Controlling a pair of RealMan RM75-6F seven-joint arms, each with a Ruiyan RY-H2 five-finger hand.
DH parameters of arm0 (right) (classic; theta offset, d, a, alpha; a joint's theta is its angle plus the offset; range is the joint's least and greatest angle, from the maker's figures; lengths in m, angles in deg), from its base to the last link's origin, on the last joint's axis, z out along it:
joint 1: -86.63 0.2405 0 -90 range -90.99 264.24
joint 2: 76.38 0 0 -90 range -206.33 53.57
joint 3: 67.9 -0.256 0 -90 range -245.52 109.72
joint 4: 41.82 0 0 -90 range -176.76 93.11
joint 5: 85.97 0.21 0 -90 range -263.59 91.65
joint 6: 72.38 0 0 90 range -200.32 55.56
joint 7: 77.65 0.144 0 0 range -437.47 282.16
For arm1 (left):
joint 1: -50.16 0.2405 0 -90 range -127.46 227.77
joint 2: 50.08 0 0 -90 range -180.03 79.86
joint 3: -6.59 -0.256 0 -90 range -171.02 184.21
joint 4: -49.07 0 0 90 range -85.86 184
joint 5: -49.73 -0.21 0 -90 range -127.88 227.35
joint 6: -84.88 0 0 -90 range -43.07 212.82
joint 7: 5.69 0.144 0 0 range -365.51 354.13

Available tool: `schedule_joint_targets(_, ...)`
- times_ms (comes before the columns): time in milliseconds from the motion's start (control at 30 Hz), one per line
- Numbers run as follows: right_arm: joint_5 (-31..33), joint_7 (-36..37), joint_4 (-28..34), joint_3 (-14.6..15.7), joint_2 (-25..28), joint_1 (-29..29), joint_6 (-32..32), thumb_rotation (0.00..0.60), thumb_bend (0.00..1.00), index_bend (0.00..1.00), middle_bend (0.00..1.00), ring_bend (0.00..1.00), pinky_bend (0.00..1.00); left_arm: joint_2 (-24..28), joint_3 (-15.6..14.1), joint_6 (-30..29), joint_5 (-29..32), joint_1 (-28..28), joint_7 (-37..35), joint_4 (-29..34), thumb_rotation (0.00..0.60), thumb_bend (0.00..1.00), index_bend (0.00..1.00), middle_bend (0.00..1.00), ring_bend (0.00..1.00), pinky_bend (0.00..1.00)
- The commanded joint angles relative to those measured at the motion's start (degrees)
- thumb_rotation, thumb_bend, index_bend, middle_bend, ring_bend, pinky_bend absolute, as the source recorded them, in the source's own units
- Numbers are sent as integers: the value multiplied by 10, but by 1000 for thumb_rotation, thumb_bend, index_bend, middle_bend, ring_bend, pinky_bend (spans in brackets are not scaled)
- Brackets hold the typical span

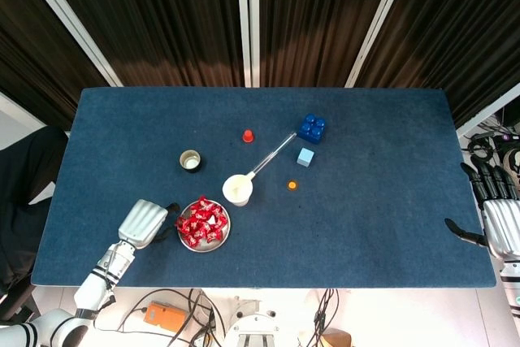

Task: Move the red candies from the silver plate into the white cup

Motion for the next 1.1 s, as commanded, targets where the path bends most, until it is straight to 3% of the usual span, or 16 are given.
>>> schedule_joint_targets(33,1,-1,0,0,0,0,-1,600,330,0,34,0,0,-6,-1,3,0,-4,-1,-5,600,247,390,976,940,862)
schedule_joint_targets(300,7,-2,1,-1,-1,0,-2,600,330,0,33,0,0,-31,-4,11,-6,-17,-36,-35,600,267,471,976,939,862)
schedule_joint_targets(500,9,-3,2,-1,-1,-2,0,600,331,0,34,0,0,-44,-5,-6,-24,-21,-83,-61,600,418,603,979,942,862)
schedule_joint_targets(733,9,-2,2,-1,-2,-3,2,600,330,0,34,0,0,-24,-5,-35,-42,-20,-110,-31,600,428,619,979,943,862)
schedule_joint_targets(933,5,2,-1,0,-3,-6,8,600,331,0,33,0,0,3,31,-60,-52,-39,-128,29,600,423,619,979,943,862)
schedule_joint_targets(1100,4,7,-2,2,-2,-7,9,600,330,0,34,0,0,3,76,-19,-21,-82,-116,58,600,424,617,979,946,862)
